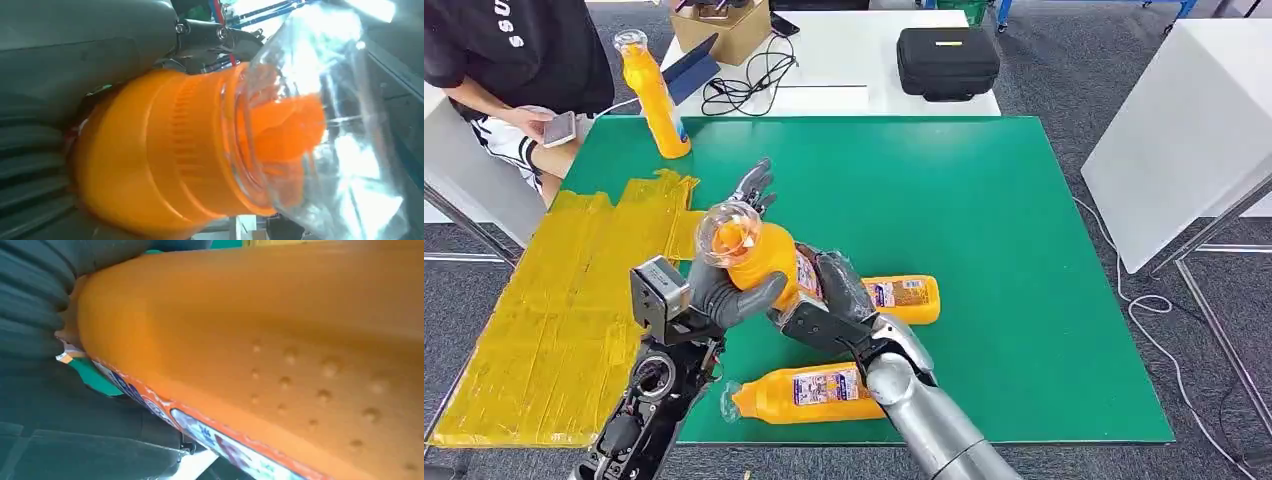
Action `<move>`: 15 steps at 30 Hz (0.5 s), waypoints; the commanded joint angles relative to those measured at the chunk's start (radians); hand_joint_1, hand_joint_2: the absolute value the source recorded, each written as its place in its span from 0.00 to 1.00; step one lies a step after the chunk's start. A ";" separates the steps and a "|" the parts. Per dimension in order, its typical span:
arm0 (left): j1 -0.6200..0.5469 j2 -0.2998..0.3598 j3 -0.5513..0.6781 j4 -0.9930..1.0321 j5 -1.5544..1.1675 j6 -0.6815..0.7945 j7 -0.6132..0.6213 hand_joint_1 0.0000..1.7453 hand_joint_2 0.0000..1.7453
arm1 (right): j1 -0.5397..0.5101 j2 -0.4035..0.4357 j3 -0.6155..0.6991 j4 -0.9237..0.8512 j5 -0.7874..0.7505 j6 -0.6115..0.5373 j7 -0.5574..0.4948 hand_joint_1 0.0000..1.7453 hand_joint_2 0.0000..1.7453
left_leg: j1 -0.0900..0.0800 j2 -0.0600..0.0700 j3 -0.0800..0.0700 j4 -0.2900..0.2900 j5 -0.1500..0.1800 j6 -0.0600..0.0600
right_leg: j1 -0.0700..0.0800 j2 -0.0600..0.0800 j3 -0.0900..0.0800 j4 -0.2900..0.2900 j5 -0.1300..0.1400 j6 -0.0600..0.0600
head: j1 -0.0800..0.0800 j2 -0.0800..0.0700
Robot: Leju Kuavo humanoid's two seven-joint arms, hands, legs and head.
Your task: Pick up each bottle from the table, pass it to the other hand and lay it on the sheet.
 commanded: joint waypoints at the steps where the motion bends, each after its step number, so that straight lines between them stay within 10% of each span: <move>1: -0.048 -0.017 -0.004 0.099 -0.006 -0.004 0.016 0.00 1.00 | -0.060 -0.022 0.031 0.007 0.002 0.010 0.006 1.00 1.00 | 0.000 -0.001 0.002 0.000 0.000 0.000 | 0.000 -0.002 0.002 -0.001 -0.001 0.001 | 0.000 0.000; 15: -0.051 -0.012 0.011 0.112 0.015 0.001 0.031 0.00 1.00 | -0.062 -0.014 0.036 -0.001 -0.001 0.020 0.011 1.00 1.00 | 0.001 0.001 0.003 0.001 -0.002 -0.001 | 0.001 -0.001 0.004 0.000 -0.001 0.001 | 0.000 0.000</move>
